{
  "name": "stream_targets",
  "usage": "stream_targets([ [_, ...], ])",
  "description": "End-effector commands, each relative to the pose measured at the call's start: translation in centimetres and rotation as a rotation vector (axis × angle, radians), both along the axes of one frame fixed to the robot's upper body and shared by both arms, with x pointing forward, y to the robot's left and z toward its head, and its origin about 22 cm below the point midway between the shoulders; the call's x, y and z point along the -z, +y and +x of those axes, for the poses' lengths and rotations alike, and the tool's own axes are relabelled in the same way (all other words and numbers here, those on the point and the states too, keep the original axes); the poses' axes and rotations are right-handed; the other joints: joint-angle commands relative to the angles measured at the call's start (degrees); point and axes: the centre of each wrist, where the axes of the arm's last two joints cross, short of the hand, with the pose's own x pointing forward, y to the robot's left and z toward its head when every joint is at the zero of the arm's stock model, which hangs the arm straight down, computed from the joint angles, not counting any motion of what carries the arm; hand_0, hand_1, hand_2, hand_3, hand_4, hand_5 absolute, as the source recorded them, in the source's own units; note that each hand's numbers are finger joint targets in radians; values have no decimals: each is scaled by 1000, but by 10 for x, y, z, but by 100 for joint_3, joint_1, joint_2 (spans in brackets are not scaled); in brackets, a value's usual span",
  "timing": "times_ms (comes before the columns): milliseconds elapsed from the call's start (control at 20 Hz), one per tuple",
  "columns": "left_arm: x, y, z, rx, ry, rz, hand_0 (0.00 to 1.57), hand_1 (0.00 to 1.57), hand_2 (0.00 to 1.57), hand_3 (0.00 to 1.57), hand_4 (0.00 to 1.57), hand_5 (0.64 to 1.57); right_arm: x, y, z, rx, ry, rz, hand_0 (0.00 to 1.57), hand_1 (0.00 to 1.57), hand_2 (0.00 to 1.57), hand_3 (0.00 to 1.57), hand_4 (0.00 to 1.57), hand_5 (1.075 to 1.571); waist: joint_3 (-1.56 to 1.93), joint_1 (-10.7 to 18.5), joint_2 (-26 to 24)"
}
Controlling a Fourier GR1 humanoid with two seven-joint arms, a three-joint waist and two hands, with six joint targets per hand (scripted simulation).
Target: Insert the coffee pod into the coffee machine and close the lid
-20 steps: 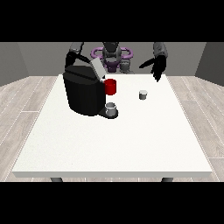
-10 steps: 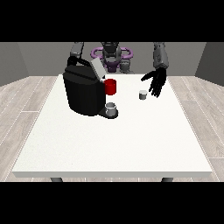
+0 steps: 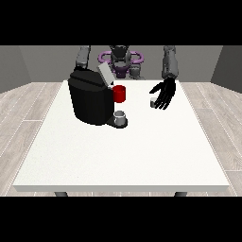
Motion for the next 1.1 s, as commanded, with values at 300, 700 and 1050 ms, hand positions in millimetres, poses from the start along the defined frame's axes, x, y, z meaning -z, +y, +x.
stream_targets([
  [300, 22, 2, 4, 19, -18, 230, 924, 924, 1016, 845, 413, 1571, 14, 2, -7, -55, 24, -16, 0, 0, 0, 0, 0, 1571, 0, -290, 18],
  [700, 13, -5, 16, 98, 123, 392, 748, 748, 941, 809, 373, 1571, 17, -4, 13, -15, 62, 26, 0, 0, 0, 0, 0, 1571, 3, 3, -127],
  [1050, 25, -22, 23, 134, 135, 386, 1036, 1036, 1121, 1006, 395, 1571, 32, 3, 8, 56, 109, -33, 0, 0, 0, 0, 0, 1571, 0, 26, -335],
])
